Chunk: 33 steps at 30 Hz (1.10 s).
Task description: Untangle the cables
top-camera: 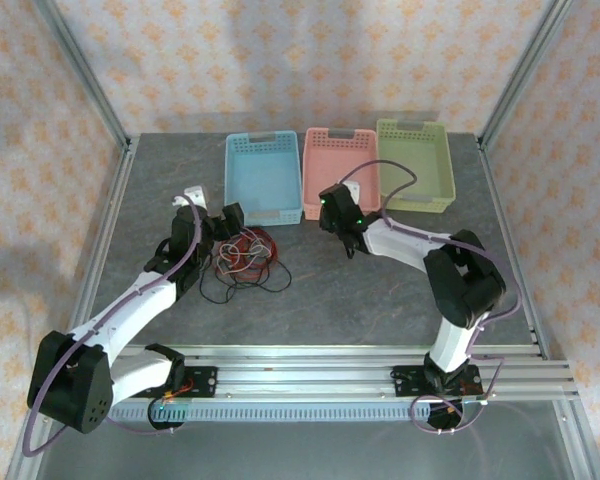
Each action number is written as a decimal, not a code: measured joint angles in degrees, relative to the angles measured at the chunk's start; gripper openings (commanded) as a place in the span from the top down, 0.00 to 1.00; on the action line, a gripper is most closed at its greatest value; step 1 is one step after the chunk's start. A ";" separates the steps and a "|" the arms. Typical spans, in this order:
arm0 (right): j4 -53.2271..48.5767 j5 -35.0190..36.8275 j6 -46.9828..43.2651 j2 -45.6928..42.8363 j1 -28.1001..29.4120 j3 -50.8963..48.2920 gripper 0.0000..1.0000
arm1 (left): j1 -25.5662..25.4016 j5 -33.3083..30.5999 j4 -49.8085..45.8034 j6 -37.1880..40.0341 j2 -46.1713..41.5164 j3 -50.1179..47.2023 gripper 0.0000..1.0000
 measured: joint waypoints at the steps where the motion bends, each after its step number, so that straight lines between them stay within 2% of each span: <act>1: 0.46 -0.48 -0.31 -1.68 0.24 -1.53 0.52 | 0.28 0.15 -0.55 -0.28 -0.11 -0.09 0.06; 7: 3.15 -3.87 -0.85 -11.26 2.08 -8.26 0.52 | 4.37 4.35 -1.86 -2.64 0.44 -1.46 0.09; 10: 4.31 -5.44 -0.79 -13.09 2.45 -9.84 0.53 | 7.21 9.22 -1.36 -3.41 3.19 -1.64 0.10; 15: 4.70 -6.86 -0.57 -13.25 2.67 -10.40 0.53 | 7.98 14.84 -0.96 -3.43 11.08 0.17 0.10; 24: 4.98 -7.52 -0.39 -13.25 3.04 -10.51 0.54 | 11.56 18.16 -0.83 -1.97 22.27 10.36 0.05; 33: 4.92 -6.73 0.07 -14.03 3.04 -10.93 0.55 | 13.07 25.16 -0.57 -1.38 33.40 20.65 0.05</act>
